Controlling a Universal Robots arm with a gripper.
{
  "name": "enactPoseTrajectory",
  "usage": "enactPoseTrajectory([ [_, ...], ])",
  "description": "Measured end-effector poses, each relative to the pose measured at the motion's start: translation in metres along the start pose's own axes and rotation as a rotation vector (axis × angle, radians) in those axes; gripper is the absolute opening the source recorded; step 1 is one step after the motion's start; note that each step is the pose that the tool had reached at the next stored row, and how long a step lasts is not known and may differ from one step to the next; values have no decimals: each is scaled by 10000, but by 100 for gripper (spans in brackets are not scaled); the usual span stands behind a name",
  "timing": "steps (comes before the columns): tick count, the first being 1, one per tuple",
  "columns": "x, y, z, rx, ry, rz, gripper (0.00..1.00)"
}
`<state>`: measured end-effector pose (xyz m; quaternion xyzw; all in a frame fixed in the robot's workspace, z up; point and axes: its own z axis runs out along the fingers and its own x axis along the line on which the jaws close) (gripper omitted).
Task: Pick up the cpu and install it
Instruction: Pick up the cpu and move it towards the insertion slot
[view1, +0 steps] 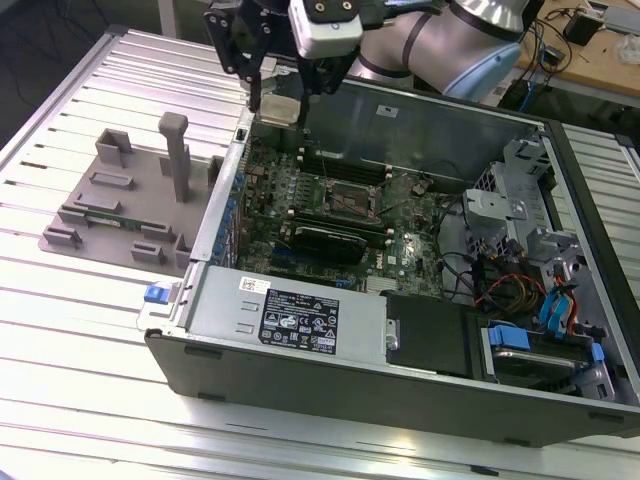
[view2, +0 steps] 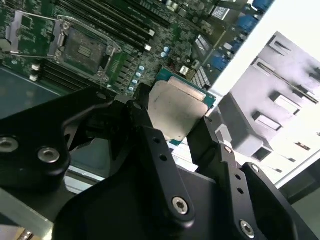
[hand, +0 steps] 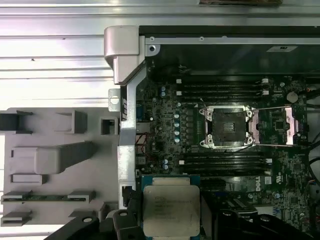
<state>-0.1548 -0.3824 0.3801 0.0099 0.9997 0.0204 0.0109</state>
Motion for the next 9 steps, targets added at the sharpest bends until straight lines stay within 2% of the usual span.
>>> enactPoseTrajectory([
  [4,-130,1,3,-1,-1,1,55],
  [9,-387,6,9,0,0,0,55],
])
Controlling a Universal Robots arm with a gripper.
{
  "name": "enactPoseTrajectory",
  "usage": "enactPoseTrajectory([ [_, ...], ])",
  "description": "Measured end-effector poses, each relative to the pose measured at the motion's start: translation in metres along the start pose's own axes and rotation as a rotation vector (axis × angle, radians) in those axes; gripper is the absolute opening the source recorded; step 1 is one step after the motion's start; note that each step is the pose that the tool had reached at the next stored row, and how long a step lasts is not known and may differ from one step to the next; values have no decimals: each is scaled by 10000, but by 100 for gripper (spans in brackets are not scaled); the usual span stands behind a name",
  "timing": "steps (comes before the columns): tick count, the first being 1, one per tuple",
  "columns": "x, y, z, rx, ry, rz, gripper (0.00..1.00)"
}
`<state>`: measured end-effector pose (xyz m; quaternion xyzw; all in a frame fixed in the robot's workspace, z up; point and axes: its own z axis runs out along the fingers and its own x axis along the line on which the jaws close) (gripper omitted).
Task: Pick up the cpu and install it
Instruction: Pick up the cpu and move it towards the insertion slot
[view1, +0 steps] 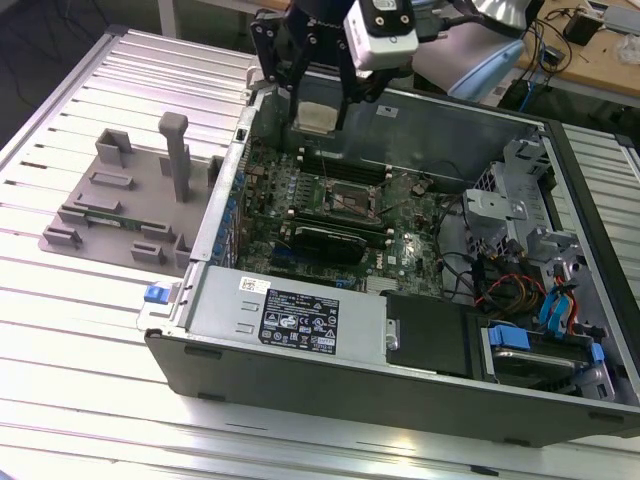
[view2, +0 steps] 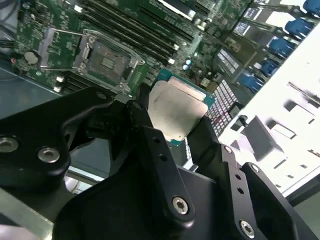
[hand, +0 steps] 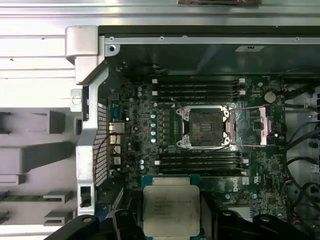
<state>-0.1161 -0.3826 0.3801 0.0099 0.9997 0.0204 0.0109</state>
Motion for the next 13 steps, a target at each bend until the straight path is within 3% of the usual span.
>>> enactPoseTrajectory([
  [3,-73,1,1,1,0,0,55],
  [8,-90,2,9,-10,-1,-2,55],
  [13,-159,-2,117,-40,5,1,55],
])
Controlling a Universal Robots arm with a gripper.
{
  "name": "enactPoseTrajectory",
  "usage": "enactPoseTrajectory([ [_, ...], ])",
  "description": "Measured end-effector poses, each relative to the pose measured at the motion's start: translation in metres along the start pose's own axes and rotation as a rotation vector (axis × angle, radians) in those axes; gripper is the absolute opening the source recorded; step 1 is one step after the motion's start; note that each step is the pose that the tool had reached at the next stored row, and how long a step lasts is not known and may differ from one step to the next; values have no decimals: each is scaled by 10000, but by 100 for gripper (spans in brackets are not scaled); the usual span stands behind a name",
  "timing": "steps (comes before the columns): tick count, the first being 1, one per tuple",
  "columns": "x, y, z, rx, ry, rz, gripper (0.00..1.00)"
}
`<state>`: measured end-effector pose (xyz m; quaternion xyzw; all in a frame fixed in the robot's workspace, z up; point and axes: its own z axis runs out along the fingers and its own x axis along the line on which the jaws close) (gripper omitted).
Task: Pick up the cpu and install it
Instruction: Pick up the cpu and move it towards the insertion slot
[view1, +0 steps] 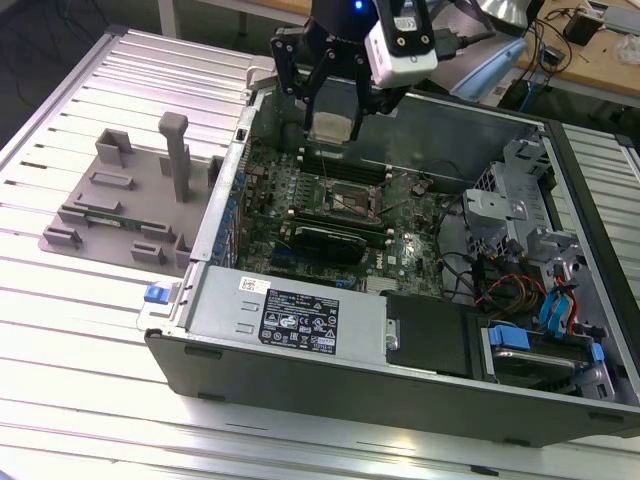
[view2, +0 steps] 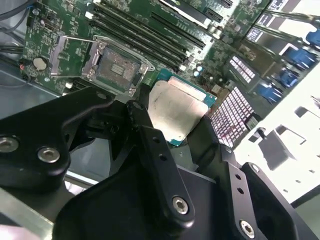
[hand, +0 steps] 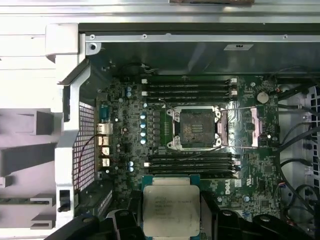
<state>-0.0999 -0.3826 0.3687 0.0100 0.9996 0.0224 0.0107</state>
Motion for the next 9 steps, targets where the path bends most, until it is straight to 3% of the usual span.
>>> enactPoseTrajectory([
  [9,-129,3,193,-2,16,-32,55],
])
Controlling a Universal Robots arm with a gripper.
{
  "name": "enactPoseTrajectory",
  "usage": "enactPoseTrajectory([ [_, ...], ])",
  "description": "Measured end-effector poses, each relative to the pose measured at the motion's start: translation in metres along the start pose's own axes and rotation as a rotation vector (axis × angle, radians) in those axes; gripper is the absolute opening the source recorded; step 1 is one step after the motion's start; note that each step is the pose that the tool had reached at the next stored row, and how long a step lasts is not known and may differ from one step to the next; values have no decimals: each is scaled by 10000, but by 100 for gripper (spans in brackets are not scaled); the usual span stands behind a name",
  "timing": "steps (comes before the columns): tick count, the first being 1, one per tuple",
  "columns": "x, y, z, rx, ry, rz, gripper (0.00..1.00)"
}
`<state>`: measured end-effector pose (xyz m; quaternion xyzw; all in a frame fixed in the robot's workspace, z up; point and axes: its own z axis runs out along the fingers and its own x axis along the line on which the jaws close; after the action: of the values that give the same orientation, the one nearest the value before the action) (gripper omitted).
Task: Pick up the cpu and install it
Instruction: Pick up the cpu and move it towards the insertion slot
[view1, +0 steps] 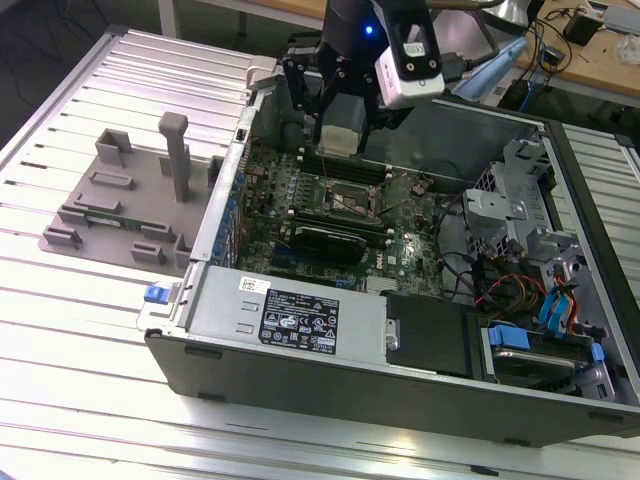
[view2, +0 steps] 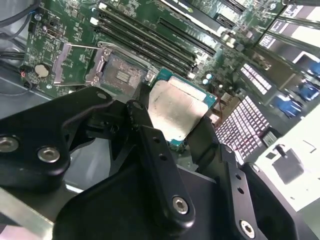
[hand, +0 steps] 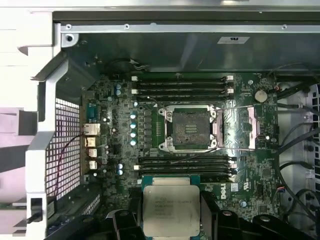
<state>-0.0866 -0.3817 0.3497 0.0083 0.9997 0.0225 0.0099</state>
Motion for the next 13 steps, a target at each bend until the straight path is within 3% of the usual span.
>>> enactPoseTrajectory([
  [10,-111,77,162,0,7,-126,55],
  [13,-187,131,235,-7,13,-209,55],
])
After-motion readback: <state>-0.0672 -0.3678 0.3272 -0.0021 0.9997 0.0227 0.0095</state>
